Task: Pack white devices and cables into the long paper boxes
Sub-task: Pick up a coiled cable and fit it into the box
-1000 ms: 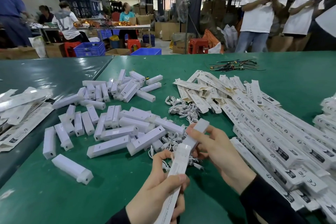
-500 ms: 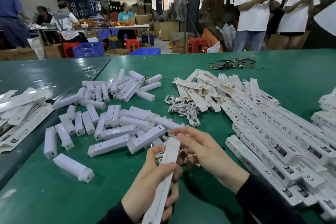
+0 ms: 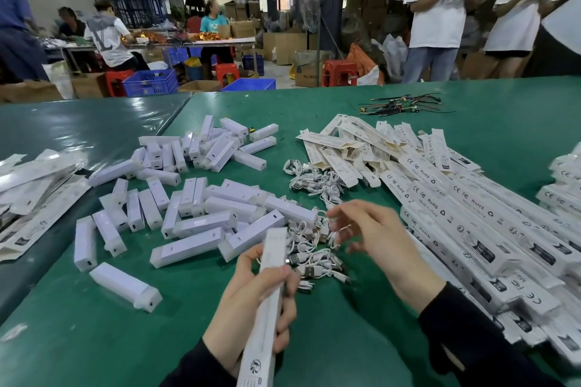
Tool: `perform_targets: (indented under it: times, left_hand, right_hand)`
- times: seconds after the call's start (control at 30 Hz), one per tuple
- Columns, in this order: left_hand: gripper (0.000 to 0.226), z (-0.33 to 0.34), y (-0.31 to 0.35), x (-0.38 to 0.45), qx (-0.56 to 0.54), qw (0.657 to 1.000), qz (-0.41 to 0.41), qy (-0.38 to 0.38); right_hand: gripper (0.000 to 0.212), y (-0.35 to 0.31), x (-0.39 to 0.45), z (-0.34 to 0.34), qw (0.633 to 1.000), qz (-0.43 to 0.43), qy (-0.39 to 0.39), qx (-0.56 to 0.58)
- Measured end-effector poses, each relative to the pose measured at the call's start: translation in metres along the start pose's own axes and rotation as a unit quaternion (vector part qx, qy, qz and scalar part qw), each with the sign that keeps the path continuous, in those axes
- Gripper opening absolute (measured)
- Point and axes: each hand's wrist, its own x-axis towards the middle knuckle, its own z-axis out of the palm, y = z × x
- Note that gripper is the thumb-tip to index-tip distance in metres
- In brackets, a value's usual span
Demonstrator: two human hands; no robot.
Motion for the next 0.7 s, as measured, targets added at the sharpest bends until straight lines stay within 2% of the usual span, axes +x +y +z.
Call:
perform_targets:
  times: [0.07,0.1,0.2,0.3,0.37,0.43,0.57,0.63,0.7]
  left_hand:
    - [0.048,-0.002,0.003,0.0,0.013,0.999,0.02,0.047]
    - [0.047,-0.002,0.004,0.0,0.014,0.997,0.03,0.07]
    - [0.034,-0.001,0.007,0.0,-0.004,0.993,0.051,0.106]
    - [0.027,-0.001,0.008,0.001,-0.006,0.992,0.048,0.116]
    - [0.018,-0.002,0.006,0.001,-0.006,0.991,0.039,0.13]
    - [0.014,-0.003,0.004,0.002,-0.01,0.989,0.032,0.141]
    - [0.033,-0.001,0.006,0.001,-0.015,0.989,0.018,0.143]
    - [0.037,0.0,0.006,0.001,-0.019,0.989,0.007,0.145]
    - [0.037,0.001,0.006,0.0,-0.004,0.99,-0.006,0.14]
  right_hand:
    - [0.02,0.002,0.005,-0.014,0.983,-0.073,0.066,-0.157]
    - [0.016,0.002,0.006,-0.019,0.966,-0.096,0.051,-0.234]
    - [0.014,0.002,0.005,-0.027,0.915,-0.065,-0.087,-0.388]
    - [0.025,0.009,0.005,-0.026,0.878,-0.042,-0.167,-0.446]
    - [0.018,0.012,0.008,-0.026,0.874,-0.071,-0.166,-0.451]
    - [0.01,0.012,0.012,-0.031,0.884,-0.119,-0.122,-0.436]
    - [0.017,0.012,0.014,-0.039,0.915,-0.177,-0.038,-0.362]
    - [0.01,0.009,0.013,-0.037,0.943,-0.177,-0.039,-0.278]
    - [0.004,0.005,0.01,-0.032,0.968,-0.166,-0.083,-0.167]
